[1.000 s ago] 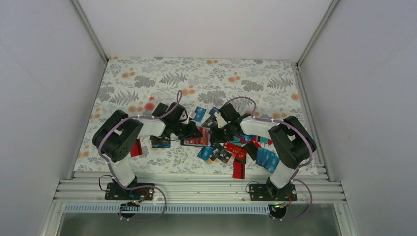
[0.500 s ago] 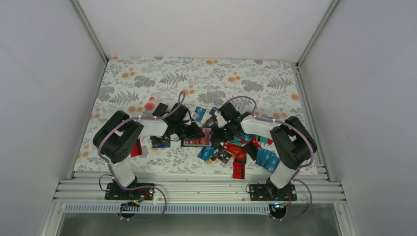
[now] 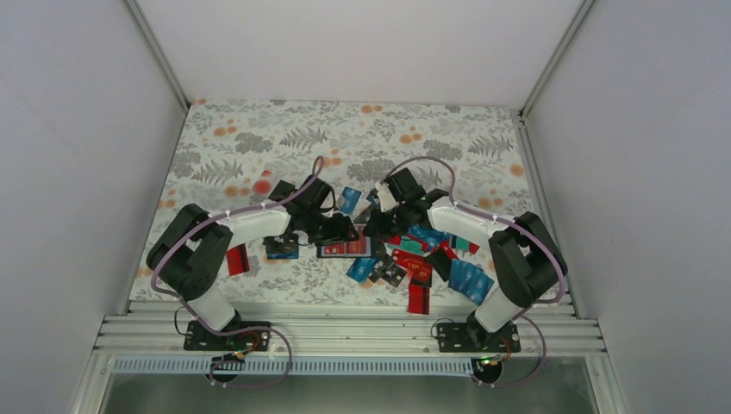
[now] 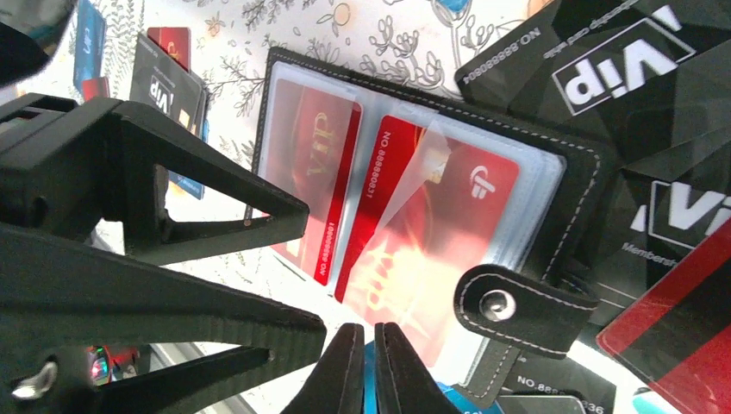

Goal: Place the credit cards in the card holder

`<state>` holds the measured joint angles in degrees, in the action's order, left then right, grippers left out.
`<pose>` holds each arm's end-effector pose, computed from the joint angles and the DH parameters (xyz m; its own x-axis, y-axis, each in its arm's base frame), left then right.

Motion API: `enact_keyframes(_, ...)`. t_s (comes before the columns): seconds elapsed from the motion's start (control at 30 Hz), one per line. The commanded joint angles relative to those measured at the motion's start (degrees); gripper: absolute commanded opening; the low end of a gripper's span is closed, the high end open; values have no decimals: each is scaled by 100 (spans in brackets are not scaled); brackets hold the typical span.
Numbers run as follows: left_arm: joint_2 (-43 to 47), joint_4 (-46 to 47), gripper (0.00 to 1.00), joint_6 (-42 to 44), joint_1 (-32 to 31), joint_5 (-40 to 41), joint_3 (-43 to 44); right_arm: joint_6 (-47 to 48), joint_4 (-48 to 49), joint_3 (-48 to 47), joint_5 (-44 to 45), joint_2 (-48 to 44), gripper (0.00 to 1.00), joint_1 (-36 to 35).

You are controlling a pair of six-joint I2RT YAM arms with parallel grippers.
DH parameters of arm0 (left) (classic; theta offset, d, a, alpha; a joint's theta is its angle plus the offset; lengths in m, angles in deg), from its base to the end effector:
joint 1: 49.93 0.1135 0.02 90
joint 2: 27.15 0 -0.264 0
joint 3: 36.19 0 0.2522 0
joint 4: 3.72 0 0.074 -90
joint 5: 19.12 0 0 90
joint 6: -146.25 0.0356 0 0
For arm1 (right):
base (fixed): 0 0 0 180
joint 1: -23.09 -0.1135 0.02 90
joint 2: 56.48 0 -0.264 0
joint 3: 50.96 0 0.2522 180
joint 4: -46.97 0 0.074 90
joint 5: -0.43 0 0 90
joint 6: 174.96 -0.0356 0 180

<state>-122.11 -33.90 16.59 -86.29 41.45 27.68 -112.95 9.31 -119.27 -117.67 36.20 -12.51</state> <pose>0.2387 -0.1974 0.1542 -0.9946 0.0419 -0.0951 0.0932 0.7640 -0.6385 0.2435 0.1950 0.1801 -0.9594 -0.1777 -0.2189 -0.2750 0.7611 0.5874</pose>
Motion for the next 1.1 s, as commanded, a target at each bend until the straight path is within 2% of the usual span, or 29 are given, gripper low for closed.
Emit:
enact_keyframes(0.0, 286, -572, 65, 321, -38, 394, 218, -153, 134, -55, -391, -131, 7, -27)
enact_keyframes(0.03, 320, -600, 61, 397, -38, 478, 245, -219, 207, -30, -473, -110, 8, -27)
enact_keyframes(0.1, 344, -673, 44, 586, -51, 697, 322, -337, 362, 1, -624, -30, 10, -28)
enact_keyframes(0.2, 310, -731, 26, 835, -56, 888, 434, -485, 483, 22, -645, 130, 14, -27)
enact_keyframes(0.33, 96, -660, 9, 1015, -62, 879, 529, -582, 514, 9, -498, 418, 20, -27)
enact_keyframes(0.4, -22, -590, 4, 1045, -64, 833, 539, -608, 457, -15, -374, 556, 23, -31)
enact_keyframes(0.8, -584, -252, 2, 1091, -188, 652, 588, -481, 325, 65, -127, 636, 27, 141)
enact_keyframes(1.07, -812, -468, 2, 950, -375, 1187, 655, -453, 359, 139, -176, 634, 28, 175)
